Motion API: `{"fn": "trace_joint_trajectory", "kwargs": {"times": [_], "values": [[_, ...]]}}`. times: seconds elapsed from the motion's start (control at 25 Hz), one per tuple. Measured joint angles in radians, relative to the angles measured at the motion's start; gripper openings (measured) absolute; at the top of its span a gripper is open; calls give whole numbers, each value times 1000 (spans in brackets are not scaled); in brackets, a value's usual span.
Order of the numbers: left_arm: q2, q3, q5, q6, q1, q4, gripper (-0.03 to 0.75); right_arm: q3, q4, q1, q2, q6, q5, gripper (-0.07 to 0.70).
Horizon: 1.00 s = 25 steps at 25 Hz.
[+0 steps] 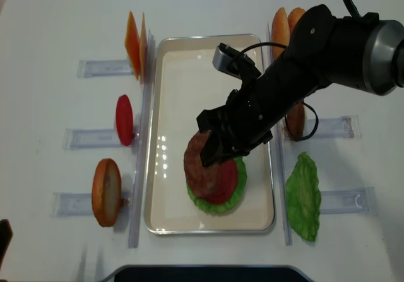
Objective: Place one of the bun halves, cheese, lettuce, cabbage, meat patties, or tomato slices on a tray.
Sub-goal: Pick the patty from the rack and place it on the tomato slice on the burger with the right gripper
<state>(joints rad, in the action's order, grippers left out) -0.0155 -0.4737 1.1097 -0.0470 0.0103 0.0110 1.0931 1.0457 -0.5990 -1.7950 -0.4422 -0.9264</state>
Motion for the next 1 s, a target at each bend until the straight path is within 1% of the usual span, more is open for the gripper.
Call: {"fn": "trace_joint_trajectory", "kwargs": {"times": [0.16,0.32,0.6,1.0], "values": [[0,0,0,0,0,0,265,0,7,8,-13,-8,-19,145],[0,0,0,0,0,0,265,0,17,18,-22,-30,-22,145],[0,0,0,0,0,0,265,0,19,45,-22,-37,-27,145],[0,0,0,0,0,0,265,0,19,55,-22,-40,-43,145]]}}
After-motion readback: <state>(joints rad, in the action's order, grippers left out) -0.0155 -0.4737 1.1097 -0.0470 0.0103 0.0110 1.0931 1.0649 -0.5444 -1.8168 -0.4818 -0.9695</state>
